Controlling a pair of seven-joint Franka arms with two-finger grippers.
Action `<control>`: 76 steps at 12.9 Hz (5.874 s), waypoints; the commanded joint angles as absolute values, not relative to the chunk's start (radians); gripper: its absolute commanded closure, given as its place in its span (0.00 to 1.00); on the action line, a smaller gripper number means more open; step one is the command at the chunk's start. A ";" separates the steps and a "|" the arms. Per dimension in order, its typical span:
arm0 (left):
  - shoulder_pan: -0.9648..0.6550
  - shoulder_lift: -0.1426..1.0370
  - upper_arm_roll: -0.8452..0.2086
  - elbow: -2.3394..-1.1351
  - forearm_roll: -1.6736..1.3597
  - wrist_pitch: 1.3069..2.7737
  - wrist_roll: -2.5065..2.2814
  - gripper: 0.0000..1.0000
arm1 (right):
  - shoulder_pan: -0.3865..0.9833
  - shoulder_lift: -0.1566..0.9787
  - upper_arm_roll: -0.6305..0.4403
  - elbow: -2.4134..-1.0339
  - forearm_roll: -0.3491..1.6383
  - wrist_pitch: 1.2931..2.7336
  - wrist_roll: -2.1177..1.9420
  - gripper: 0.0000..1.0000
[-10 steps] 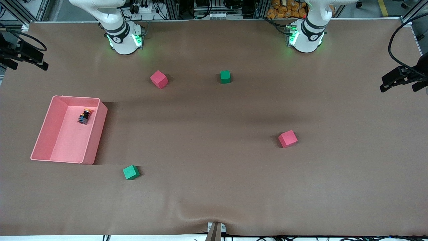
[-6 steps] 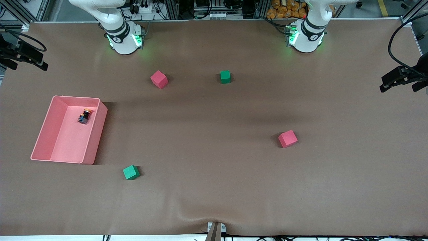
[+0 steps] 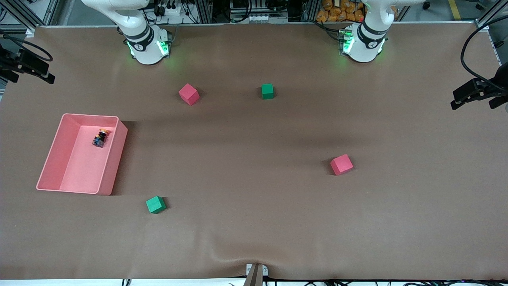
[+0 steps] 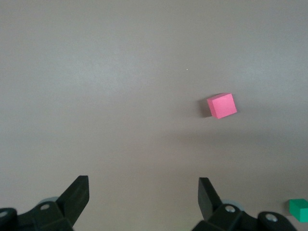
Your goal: Place and upright button with both arms
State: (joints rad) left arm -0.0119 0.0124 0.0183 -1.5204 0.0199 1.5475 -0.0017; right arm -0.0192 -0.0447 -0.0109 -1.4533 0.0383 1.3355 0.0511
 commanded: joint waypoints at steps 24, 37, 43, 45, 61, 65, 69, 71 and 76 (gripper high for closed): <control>-0.009 0.029 0.018 -1.506 0.006 1.545 0.020 0.00 | -0.270 0.224 -0.012 -2.295 -0.029 2.428 -0.132 0.00; -0.006 0.031 0.018 -1.505 0.006 1.543 0.021 0.00 | -0.308 0.351 -0.009 -2.310 -0.026 2.468 -0.215 0.00; -0.012 0.029 0.018 -1.505 0.006 1.543 0.012 0.00 | -0.310 0.345 -0.008 -2.304 -0.025 2.442 -0.218 0.82; -0.009 0.029 0.018 -1.503 0.008 1.545 0.012 0.00 | -0.311 0.339 -0.006 -2.299 -0.023 2.442 -0.221 0.98; -0.005 0.031 0.018 -1.505 0.006 1.543 0.017 0.00 | -0.217 0.271 0.147 -1.889 -0.011 2.187 -0.881 1.00; -0.009 0.031 0.020 -1.505 0.006 1.543 0.017 0.00 | -0.019 0.301 0.149 -1.786 -0.012 2.187 -1.014 0.97; -0.005 0.031 0.018 -1.506 0.006 1.543 0.020 0.00 | 0.217 0.382 0.149 -1.706 -0.020 2.191 -1.028 0.97; -0.006 0.031 0.018 -1.506 0.008 1.543 0.020 0.00 | 0.312 0.434 0.149 -1.658 -0.023 2.195 -1.046 0.97; -0.008 0.031 0.018 -1.506 0.006 1.543 0.020 0.00 | 0.463 0.540 0.149 -1.576 -0.021 2.198 -1.175 0.97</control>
